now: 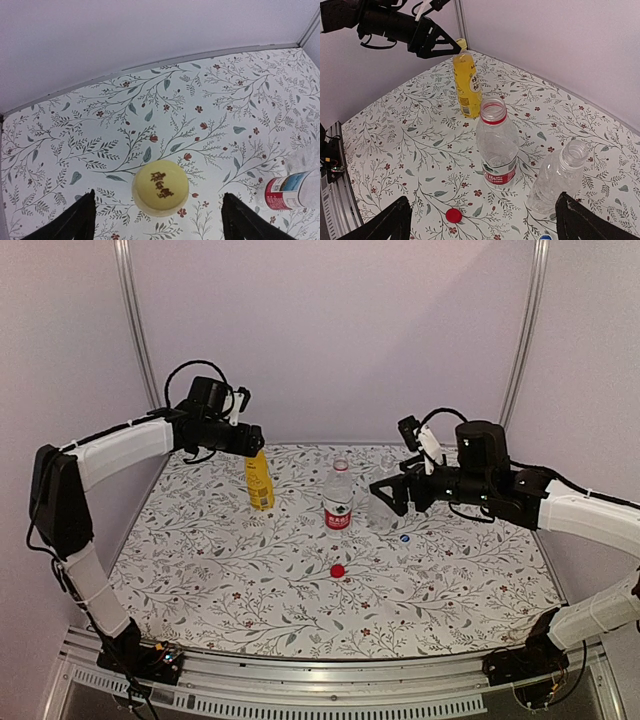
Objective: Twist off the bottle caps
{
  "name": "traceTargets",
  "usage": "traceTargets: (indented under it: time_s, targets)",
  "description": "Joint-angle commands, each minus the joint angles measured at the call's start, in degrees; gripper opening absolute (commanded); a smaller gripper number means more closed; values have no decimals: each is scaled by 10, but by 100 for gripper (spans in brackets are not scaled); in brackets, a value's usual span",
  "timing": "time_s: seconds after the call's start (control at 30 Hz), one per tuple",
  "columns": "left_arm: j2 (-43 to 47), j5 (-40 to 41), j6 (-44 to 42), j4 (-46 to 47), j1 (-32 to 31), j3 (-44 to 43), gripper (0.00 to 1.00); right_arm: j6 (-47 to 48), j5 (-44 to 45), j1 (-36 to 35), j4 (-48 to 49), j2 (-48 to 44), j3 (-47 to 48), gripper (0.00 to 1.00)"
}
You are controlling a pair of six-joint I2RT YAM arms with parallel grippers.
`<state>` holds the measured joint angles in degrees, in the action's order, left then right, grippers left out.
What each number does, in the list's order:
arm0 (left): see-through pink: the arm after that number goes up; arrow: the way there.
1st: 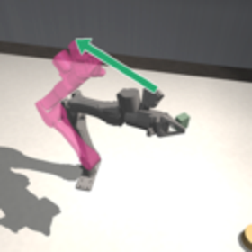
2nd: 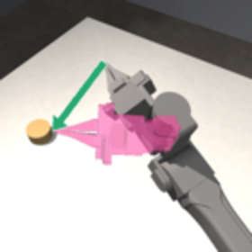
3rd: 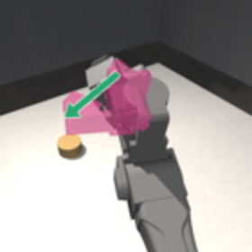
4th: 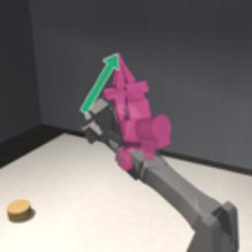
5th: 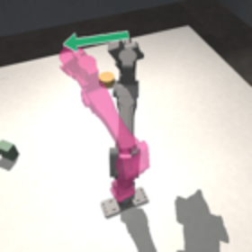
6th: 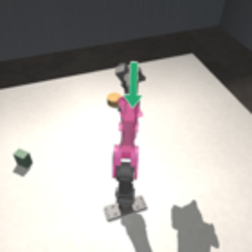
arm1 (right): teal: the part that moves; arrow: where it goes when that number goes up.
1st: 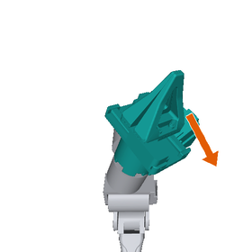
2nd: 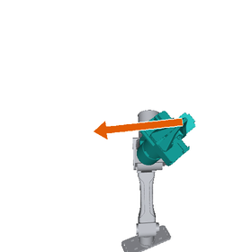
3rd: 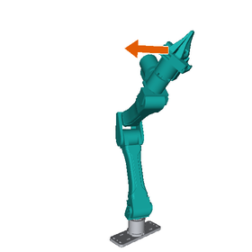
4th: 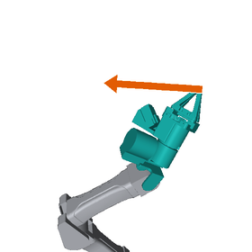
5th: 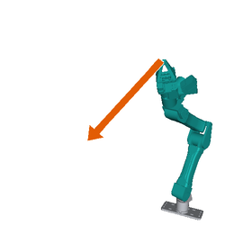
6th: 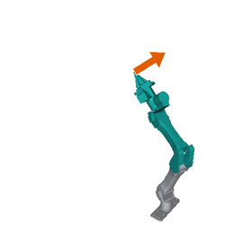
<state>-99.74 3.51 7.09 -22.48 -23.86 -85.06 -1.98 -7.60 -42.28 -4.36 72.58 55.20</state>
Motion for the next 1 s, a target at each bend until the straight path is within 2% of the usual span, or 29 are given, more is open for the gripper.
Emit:
traceTargets:
  time_s: [0.0,0.37,0.97]
  targets:
    - [-14,-9,-5,-4,6,-26,85,-6,-5,4,23,5,-3,99]
    - [-42,-31,-3,5,20,-28,66,-3,2,4,23,-6,-19,99]
    - [-50,-79,-4,23,32,-27,49,-7,-5,3,23,3,-15,99]
